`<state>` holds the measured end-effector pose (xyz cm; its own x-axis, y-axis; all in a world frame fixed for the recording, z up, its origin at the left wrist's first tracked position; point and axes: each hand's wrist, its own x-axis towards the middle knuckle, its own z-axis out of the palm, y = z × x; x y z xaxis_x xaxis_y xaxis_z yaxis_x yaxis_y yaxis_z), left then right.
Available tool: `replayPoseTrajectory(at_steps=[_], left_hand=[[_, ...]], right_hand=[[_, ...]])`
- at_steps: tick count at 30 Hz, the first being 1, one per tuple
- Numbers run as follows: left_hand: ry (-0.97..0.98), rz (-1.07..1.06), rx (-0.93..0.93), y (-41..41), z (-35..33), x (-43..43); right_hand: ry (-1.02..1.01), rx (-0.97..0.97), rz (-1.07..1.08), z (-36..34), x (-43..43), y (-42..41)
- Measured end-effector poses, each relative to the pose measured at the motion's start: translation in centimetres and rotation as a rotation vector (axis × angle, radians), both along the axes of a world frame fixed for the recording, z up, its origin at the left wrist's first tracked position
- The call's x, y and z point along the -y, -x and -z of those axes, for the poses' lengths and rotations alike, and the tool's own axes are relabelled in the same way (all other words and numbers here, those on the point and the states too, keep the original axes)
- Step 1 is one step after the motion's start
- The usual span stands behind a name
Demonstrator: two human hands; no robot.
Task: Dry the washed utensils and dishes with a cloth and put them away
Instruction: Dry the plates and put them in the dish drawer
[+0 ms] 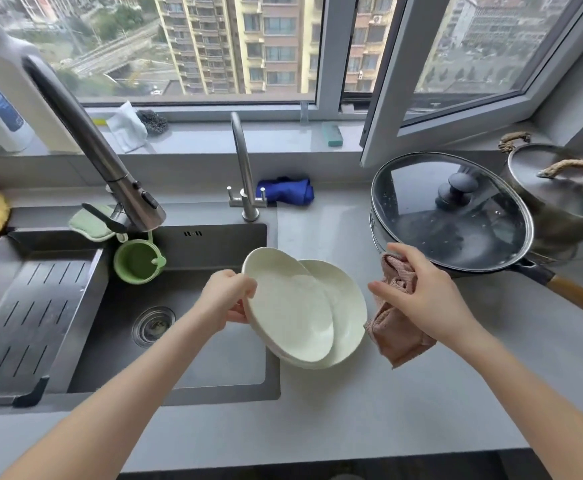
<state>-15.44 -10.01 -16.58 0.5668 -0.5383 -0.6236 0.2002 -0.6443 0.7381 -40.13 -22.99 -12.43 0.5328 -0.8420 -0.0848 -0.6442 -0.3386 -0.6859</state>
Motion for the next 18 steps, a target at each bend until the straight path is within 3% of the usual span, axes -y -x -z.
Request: replayPoseTrajectory(at_steps=[4,11,16,18], left_hand=[[0.002,0.092,0.264,0.2,-2.1,0.9],[-0.062,0.383,0.879,2.7,-3.8,2.6],[0.051,0.241,0.817,2.4,-4.0,1.6],[0.14,0.148,0.751,2.0,-3.9,1.1]], right_hand=[[0.023,0.021,-0.005,-0.7,-0.1,-0.1],[0.099,0.121,0.009,-1.7,-1.0,-2.7],[-0.048,0.598,0.19,-1.2,-2.6,-6.4],[-0.072,0.582,0.156,0.3,-3.9,-8.3]])
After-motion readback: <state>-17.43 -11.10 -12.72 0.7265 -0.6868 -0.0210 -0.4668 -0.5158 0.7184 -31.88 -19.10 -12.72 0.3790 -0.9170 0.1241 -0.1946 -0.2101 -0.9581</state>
